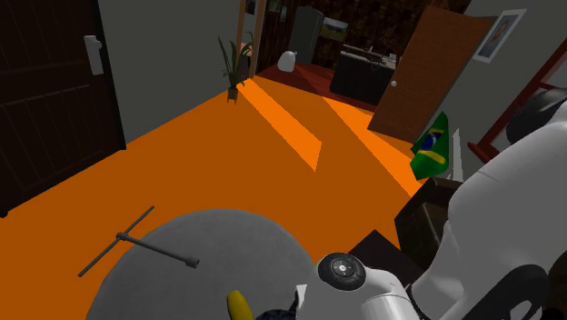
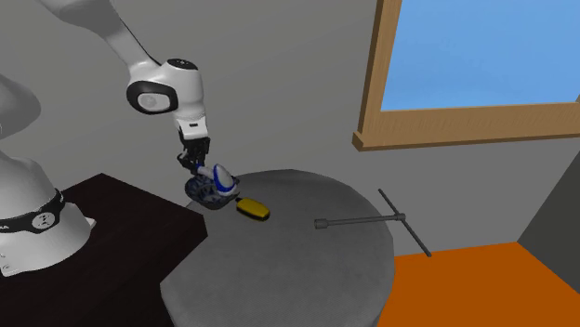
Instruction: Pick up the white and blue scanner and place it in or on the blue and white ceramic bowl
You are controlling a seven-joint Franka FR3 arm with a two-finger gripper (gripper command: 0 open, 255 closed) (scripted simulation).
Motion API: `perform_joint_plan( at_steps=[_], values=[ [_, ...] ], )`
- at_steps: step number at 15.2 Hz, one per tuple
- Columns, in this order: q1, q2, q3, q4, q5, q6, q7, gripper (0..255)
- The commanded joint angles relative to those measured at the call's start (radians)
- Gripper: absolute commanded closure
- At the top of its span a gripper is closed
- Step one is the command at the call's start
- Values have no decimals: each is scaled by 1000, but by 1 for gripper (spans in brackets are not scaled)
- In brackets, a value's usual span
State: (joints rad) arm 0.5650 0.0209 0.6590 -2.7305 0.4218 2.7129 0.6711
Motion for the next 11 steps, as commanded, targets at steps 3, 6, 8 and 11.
perform_joint_plan(
  at_steps=[3,6,8,11],
  values=[
    [4,85,-16,2,-65,78,36,255],
    [4,85,-17,2,-65,78,36,255],
    [4,85,-16,2,-65,78,36,255],
    [3,84,-16,2,-64,77,34,0]
  ],
)
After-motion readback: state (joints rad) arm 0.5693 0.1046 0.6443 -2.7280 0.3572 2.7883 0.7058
